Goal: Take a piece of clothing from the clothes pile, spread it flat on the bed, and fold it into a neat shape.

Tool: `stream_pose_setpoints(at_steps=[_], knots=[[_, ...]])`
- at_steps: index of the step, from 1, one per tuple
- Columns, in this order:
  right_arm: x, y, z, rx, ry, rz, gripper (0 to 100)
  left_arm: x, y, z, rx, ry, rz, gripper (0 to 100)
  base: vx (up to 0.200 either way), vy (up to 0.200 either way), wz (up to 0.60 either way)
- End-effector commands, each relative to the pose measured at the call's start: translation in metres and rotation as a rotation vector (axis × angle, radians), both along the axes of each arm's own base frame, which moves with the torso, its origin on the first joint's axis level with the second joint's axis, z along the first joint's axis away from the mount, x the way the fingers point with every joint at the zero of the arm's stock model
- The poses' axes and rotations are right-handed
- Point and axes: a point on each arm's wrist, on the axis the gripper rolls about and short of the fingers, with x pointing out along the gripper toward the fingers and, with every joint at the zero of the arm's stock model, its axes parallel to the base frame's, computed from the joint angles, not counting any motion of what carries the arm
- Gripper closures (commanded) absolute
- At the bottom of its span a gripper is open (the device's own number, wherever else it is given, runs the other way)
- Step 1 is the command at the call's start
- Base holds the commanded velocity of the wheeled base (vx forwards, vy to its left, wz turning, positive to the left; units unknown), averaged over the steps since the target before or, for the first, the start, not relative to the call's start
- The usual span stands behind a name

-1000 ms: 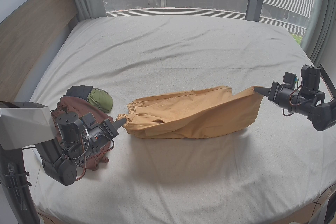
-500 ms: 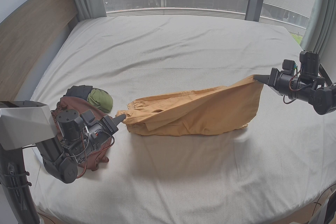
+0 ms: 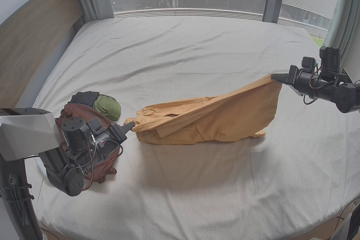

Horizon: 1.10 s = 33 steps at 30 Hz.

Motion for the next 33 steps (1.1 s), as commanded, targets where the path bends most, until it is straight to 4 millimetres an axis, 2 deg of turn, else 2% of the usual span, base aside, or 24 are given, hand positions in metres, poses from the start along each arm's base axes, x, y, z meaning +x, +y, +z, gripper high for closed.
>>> stream_pose_setpoints(at_steps=[1,6,14,23,28,33], knots=[[0.0,0.003,0.008,0.001,-0.019,0.008,100,0.0,0.0,-0.002,0.0,0.005,-0.002,100,0.0,0.0,0.0],[-0.001,0.002,0.006,0.001,-0.01,0.006,100,0.0,0.0,-0.002,-0.003,0.007,0.001,100,0.0,0.0,0.0],[0.006,-0.009,-0.01,-0.001,0.036,-0.025,100,0.007,0.005,-0.01,0.001,0.022,0.021,100,0.0,0.0,0.0],[0.009,-0.006,-0.008,-0.001,0.025,-0.017,100,0.009,0.007,-0.009,-0.001,0.014,0.032,100,0.0,0.0,0.0],[0.02,-0.001,-0.007,0.0,0.011,-0.005,100,0.009,0.007,-0.01,0.0,0.017,0.032,100,0.0,0.0,0.0],[0.037,0.003,-0.02,-0.001,0.03,0.003,100,0.013,0.005,-0.016,0.003,0.023,0.03,100,0.0,0.0,0.0]])
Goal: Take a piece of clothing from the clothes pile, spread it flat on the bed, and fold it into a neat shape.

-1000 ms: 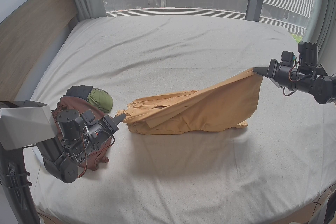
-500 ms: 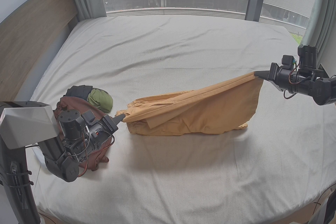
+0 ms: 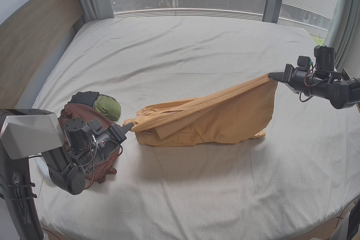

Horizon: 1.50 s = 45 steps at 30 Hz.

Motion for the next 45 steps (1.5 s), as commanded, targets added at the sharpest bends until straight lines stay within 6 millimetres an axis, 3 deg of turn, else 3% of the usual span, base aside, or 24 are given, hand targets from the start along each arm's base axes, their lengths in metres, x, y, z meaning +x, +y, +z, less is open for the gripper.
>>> stream_pose_setpoints(at_steps=[1,8,31,37,45], knots=[[0.017,0.004,-0.016,0.0,0.03,0.009,100,0.004,-0.002,-0.006,0.002,0.006,-0.003,100,0.0,0.0,0.0],[0.037,0.012,-0.03,-0.003,0.04,0.017,100,0.011,-0.003,-0.018,0.006,0.024,-0.001,100,0.0,0.0,0.0],[0.078,0.021,-0.053,-0.017,0.039,-0.023,100,0.038,-0.007,-0.022,-0.054,-0.016,0.012,100,0.0,0.0,0.0],[0.093,0.028,-0.065,-0.016,0.036,-0.03,100,0.061,-0.01,-0.031,-0.064,-0.058,0.068,100,0.0,0.0,0.0],[0.104,0.026,-0.068,-0.002,0.019,-0.043,100,0.075,-0.01,-0.034,-0.074,-0.088,0.077,100,0.0,0.0,0.0]])
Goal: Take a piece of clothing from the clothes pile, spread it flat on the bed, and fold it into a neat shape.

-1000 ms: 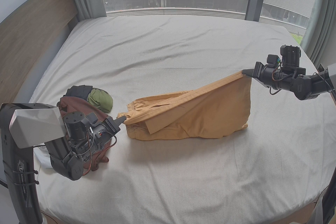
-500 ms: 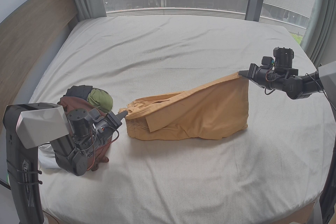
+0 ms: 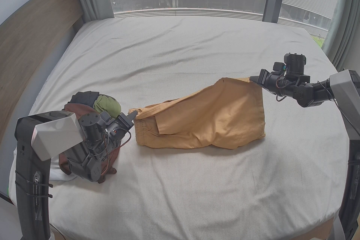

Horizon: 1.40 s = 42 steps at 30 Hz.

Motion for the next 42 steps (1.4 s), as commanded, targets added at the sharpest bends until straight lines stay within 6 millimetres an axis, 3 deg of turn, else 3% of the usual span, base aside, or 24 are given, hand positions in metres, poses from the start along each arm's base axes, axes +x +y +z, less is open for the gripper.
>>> stream_pose_setpoints(at_steps=[1,16,17,18,30,35,37,38,42], knots=[[0.009,-0.001,-0.011,0.0,0.006,-0.004,100,0.007,0.0,-0.009,-0.005,0.005,0.004,100,0.0,0.0,0.0],[0.017,0.0,-0.017,0.005,-0.05,-0.004,100,0.021,0.0,-0.009,-0.018,-0.032,0.011,100,0.0,0.0,0.0],[0.018,0.0,-0.017,0.005,-0.052,-0.004,0,0.021,0.0,-0.008,-0.018,-0.034,0.011,100,0.0,0.0,0.0],[0.018,-0.001,-0.014,0.006,-0.063,-0.005,0,0.022,0.0,-0.008,-0.018,-0.034,0.011,0,0.0,0.0,0.0],[0.02,-0.012,-0.006,-0.01,-0.086,-0.094,0,0.027,0.001,-0.001,-0.025,-0.065,0.014,0,0.0,0.0,0.0],[-0.004,-0.012,0.005,-0.015,-0.045,-0.087,0,0.022,0.006,0.008,-0.025,-0.069,0.023,0,0.0,0.0,0.0],[-0.016,-0.01,0.001,-0.017,-0.006,-0.081,0,0.013,0.007,0.016,-0.023,-0.061,0.013,0,0.0,0.0,0.0],[-0.033,-0.009,-0.003,-0.007,0.051,-0.08,0,-0.003,0.008,0.028,-0.019,-0.05,-0.013,0,0.0,0.0,0.0],[-0.051,-0.008,-0.012,0.024,0.125,-0.087,0,-0.022,0.009,0.036,-0.013,-0.024,-0.073,0,0.0,0.0,0.0]])
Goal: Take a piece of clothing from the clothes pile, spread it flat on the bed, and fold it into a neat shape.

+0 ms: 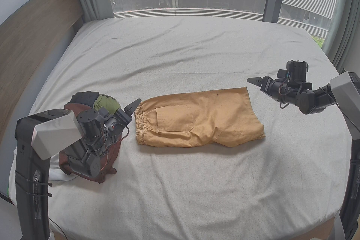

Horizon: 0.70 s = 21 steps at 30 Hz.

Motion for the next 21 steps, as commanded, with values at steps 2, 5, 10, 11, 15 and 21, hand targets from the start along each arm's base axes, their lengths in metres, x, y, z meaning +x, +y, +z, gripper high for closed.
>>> stream_pose_setpoints(at_steps=[2,5,10,11,15,21], knots=[[-0.048,0.003,0.002,0.049,0.116,-0.005,0,-0.042,0.005,0.033,0.01,0.023,-0.091,0,0.0,0.0,0.0],[-0.062,0.002,-0.02,0.048,0.209,-0.013,0,-0.051,0.005,0.034,0.02,0.04,-0.123,0,0.0,0.0,0.0],[-0.077,0.004,-0.041,0.039,0.295,-0.009,0,-0.052,0.004,0.032,0.03,0.048,-0.126,0,0.0,0.0,0.0],[-0.081,0.004,-0.046,0.037,0.315,-0.007,0,-0.053,0.003,0.029,0.038,0.057,-0.129,0,0.0,0.0,0.0],[-0.09,0.004,-0.052,0.038,0.345,-0.002,0,-0.055,-0.001,0.019,0.086,0.067,-0.144,0,0.0,0.0,0.0],[-0.097,0.005,-0.079,0.047,0.35,-0.003,0,-0.058,-0.009,0.009,0.132,0.069,-0.168,0,0.0,0.0,0.0]])
